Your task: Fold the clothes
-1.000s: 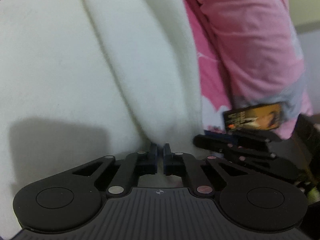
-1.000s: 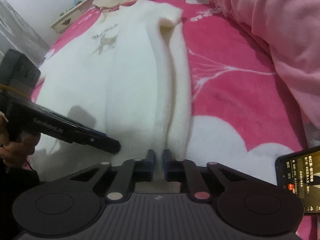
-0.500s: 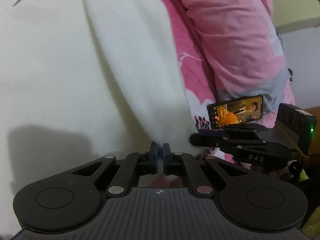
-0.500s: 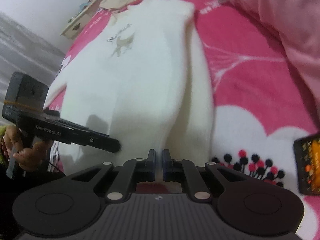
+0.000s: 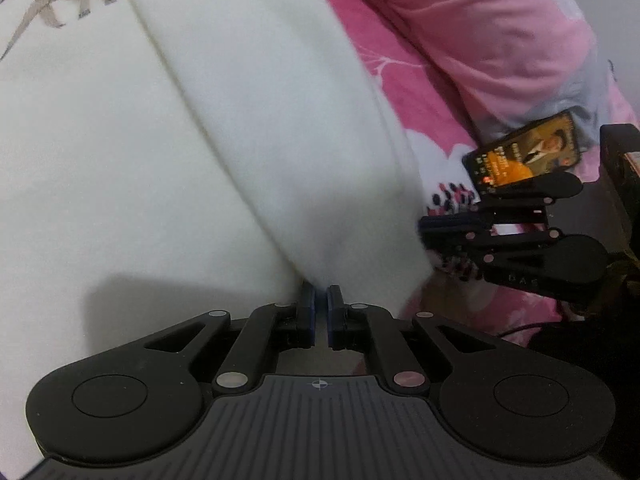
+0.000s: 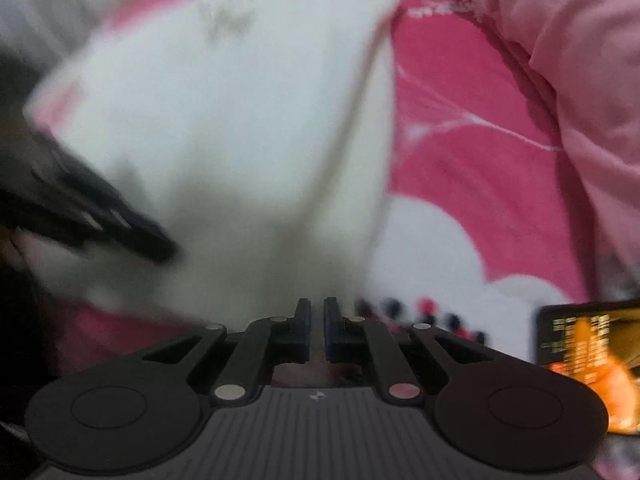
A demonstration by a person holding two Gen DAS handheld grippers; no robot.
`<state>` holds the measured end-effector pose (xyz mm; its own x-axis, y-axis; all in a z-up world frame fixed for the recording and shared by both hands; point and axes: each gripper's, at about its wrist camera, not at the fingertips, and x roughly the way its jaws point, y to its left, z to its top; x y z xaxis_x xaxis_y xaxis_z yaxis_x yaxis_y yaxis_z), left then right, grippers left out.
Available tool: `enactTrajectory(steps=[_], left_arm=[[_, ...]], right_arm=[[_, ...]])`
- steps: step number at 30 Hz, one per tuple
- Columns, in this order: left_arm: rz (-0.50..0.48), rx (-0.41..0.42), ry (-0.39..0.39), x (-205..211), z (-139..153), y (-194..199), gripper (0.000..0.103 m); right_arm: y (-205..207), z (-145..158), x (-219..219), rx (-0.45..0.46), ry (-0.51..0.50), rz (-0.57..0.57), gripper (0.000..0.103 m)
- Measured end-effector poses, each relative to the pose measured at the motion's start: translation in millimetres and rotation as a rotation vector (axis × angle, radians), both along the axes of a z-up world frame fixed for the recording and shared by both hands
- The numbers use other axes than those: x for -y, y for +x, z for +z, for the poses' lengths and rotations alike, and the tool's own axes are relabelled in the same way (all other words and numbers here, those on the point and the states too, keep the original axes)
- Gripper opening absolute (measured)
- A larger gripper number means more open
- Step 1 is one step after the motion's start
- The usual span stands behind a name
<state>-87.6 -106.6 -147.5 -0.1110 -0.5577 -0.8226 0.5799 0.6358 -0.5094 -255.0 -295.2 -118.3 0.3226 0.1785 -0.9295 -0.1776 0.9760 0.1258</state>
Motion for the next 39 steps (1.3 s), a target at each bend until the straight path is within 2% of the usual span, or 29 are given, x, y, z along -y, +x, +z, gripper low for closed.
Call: enactTrajectory(steps=[1,3,5,7,11,13,15,17,18,20,22,26,29,32,35,36,39], left_arm=[[-0.022,0.01,0.001,-2.4,6.0,0.7,0.005],[-0.043,0.083,-0.017,-11.5,21.4,2.5,0.006],[-0.069,0.167,-0.049,-18.9,36.9,4.1,0.008],[-0.095,0.207,-0.087,-18.5,45.9,3.7,0.011],[-0.141,0.217,-0.108,3.3,31.7,-3.1,0.013],[-0.156,0.201,-0.069,12.8,14.1,-4.9,0.013],[-0.134,0.175,-0.062,11.0,-0.8,-5.5,0.013],[-0.095,0.141,-0.083,4.7,-5.3,-3.2,0.014],[-0.074,0.119,-0.089,2.3,-6.5,-1.3,0.014],[-0.055,0.089,-0.097,-0.4,-9.3,2.0,0.014],[-0.062,0.093,-0.104,-1.1,-10.8,1.9,0.014],[-0.069,0.123,-0.111,-0.2,-13.8,-3.8,0.017],[-0.066,0.133,-0.117,1.0,-15.0,-7.2,0.017],[-0.058,0.125,-0.122,0.3,-15.2,-6.1,0.018],[-0.029,0.105,-0.136,-5.3,-12.7,-1.9,0.018],[0.009,0.115,-0.151,-11.2,-8.1,-0.5,0.018],[0.122,0.188,-0.203,-46.2,12.5,6.7,0.027]], right_arm=[[-0.9,5.8,1.4,0.013,-0.001,0.001,0.007],[-0.3,24.0,7.1,0.06,-0.02,0.0,0.01],[4.9,45.1,13.6,0.15,-0.026,0.012,0.01],[14.7,59.5,13.8,0.239,-0.023,0.037,0.01],[48.6,63.0,-8.7,0.386,-0.032,0.129,0.01],[66.0,53.4,-21.0,0.419,-0.019,0.154,0.01],[79.5,33.1,-27.0,0.4,-0.022,0.186,0.012],[82.9,4.2,-28.3,0.327,-0.086,0.26,0.013],[79.3,-2.0,-25.7,0.319,-0.101,0.296,0.013],[78.8,11.9,-20.3,0.29,-0.087,0.33,0.013],[90.1,31.4,-18.5,0.276,-0.069,0.313,0.013],[141.8,46.0,-22.6,0.399,-0.029,0.215,0.013],[194.7,22.5,-24.3,0.38,0.015,0.127,0.013],[230.3,-5.1,-21.3,0.354,-0.004,0.053,0.013],[235.4,10.9,-18.7,0.403,0.07,-0.002,0.018],[233.2,17.0,-20.8,0.413,0.099,0.002,0.018],[225.9,24.2,-36.1,0.404,0.131,0.068,0.018]])
